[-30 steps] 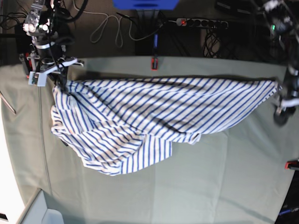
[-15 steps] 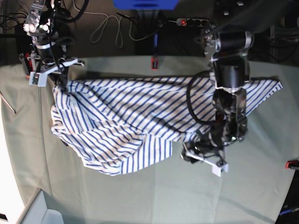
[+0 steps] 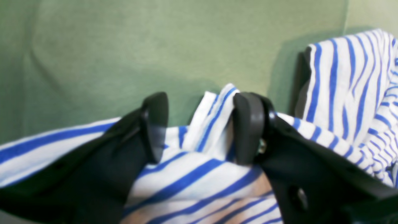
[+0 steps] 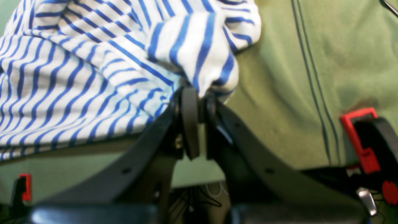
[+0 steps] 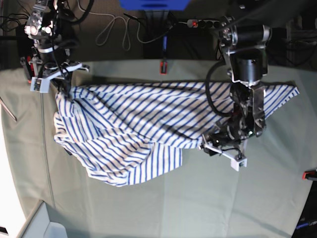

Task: Layout the t-shirt on the table in an organized manner, then fold the t-shirt properly
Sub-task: 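Release and regrasp the shirt edge with the left gripper, then lift the shirt high with both grippers and shake it out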

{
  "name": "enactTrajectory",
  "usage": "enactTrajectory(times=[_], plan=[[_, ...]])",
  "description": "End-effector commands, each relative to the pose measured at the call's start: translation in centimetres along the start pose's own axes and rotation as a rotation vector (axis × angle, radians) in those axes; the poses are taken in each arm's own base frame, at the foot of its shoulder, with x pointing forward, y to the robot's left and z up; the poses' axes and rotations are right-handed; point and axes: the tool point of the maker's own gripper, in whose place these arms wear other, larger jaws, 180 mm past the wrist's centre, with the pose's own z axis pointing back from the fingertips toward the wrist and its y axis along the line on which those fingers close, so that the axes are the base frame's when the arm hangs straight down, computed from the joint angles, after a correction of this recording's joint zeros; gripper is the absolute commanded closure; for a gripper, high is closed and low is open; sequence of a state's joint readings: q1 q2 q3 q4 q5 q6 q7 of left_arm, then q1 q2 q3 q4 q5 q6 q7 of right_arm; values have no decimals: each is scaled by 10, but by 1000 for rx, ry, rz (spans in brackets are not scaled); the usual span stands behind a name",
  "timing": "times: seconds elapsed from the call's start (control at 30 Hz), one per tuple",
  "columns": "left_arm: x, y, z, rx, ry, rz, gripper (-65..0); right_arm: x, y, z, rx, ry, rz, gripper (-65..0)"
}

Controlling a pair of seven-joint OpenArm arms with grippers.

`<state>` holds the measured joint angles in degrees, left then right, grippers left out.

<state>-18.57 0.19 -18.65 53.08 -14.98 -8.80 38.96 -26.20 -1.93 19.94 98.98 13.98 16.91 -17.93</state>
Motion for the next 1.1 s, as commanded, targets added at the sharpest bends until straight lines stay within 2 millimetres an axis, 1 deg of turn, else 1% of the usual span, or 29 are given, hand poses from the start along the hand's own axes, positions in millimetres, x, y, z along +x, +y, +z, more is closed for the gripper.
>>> enactTrajectory(times=[0.0,0.13,0.17,0.2,0.23,0.33,0.4,0.5,0.53,0.57,0.6,0.63,0.7,0.77,0.83,0.87,0.93,0.97,1.07], plan=[[14,-9,1,-19,-34,-4,-326,15,4,0,22,-53,6,0],[9,-19,-1,-38,-23,2,-322,15,5,-1,27,-54,6,0],[10,-21,-1,-40,-23,2,-305,15,6,-1,28,-53,7,0],[11,-22,0,-44,-26,-3,-267,15,6,-1,28,-53,7,0],[12,-24,1,-53,-30,-1,-213,15,6,-1,28,-53,7,0],[17,-25,1,-58,-46,0,0,15,5,-1,25,-54,6,0],[21,-26,1,-59,-52,-1,-11,15,5,-1,25,-54,6,0],[51,-35,12,-74,-122,-21,0,24,4,-5,27,-72,13,0],[64,-39,19,-83,-160,-27,0,27,4,-6,28,-79,19,0],[80,-46,28,-103,-210,-31,0,28,2,-6,27,-79,25,0],[97,-54,39,-124,-262,-34,0,33,3,-8,31,-89,32,0],[113,-61,52,-150,-317,-34,0,45,3,-12,37,-115,45,0],[157,-81,81,-202,-445,-47,0,73,3,-21,45,-175,72,0],[200,-94,109,-230,-548,-75,0,113,3,-31,53,-256,105,0],[233,-107,129,-249,-616,-94,0,146,3,-43,55,-295,128,0],[250,-114,140,-260,-653,-102,0,167,4,-47,56,-312,144,0],[278,-117,159,-260,-710,-123,0,200,9,-55,61,-336,155,0],[290,-121,168,-264,-737,-129,0,212,10,-60,64,-343,151,0],[324,-140,199,-296,-826,-144,0,271,12,-72,66,-412,154,0]])
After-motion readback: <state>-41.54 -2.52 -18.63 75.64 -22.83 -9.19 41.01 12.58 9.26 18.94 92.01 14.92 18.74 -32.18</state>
